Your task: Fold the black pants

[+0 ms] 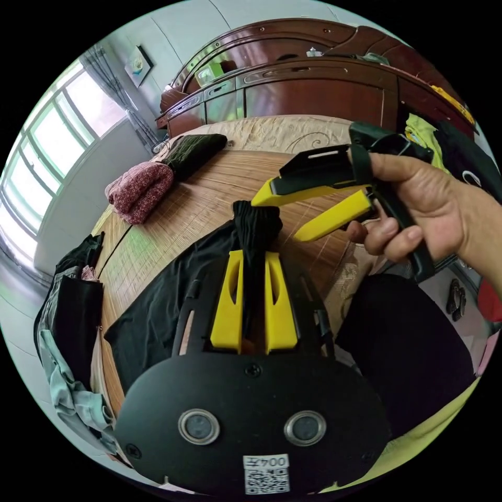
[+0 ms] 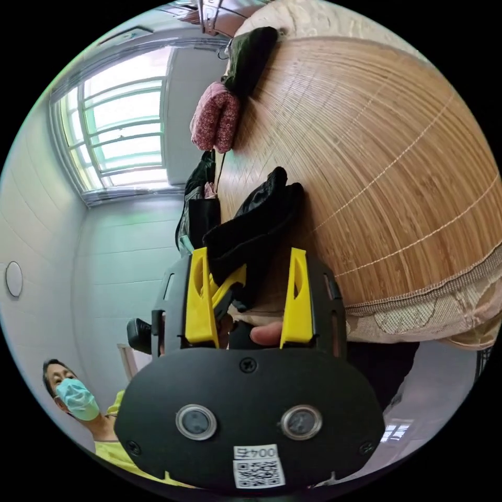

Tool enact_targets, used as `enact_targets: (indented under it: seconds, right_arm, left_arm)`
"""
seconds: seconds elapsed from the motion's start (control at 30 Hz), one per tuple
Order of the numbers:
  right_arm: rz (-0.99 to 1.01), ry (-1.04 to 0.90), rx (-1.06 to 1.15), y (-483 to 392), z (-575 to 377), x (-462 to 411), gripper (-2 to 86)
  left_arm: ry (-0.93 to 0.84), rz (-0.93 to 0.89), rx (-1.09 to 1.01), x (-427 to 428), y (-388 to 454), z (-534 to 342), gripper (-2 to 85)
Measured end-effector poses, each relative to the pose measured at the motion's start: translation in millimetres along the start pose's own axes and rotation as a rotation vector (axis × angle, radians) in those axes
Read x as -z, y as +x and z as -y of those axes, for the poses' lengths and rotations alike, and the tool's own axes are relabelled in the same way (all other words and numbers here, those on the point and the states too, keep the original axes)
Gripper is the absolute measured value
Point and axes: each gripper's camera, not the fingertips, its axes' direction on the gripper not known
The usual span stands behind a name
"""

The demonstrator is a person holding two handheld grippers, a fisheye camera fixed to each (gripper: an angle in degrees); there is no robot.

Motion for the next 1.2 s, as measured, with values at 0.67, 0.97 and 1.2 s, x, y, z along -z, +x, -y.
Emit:
enact_targets:
  seconds: [0.67, 0.97, 1.2]
  right_arm:
    - [0.064, -0.048, -0.086, 61.6, 55.7, -63.6, 16.6]
    - [0.026, -0.079, -0.050, 53.9, 70.7, -111.2, 7.7]
    - [0.090, -0.054, 0.053, -30.8, 62.9, -145.5, 7.9]
  left_arm:
    - [0.064, 0.029, -0.057, 60.4, 36.7, -58.3, 0.9]
    - [0.121, 0.003, 0.002, 128.3, 11.1, -63.2, 1.1]
    - [0.234, -0.073, 0.209, 221.9, -84.3, -69.6, 1.1]
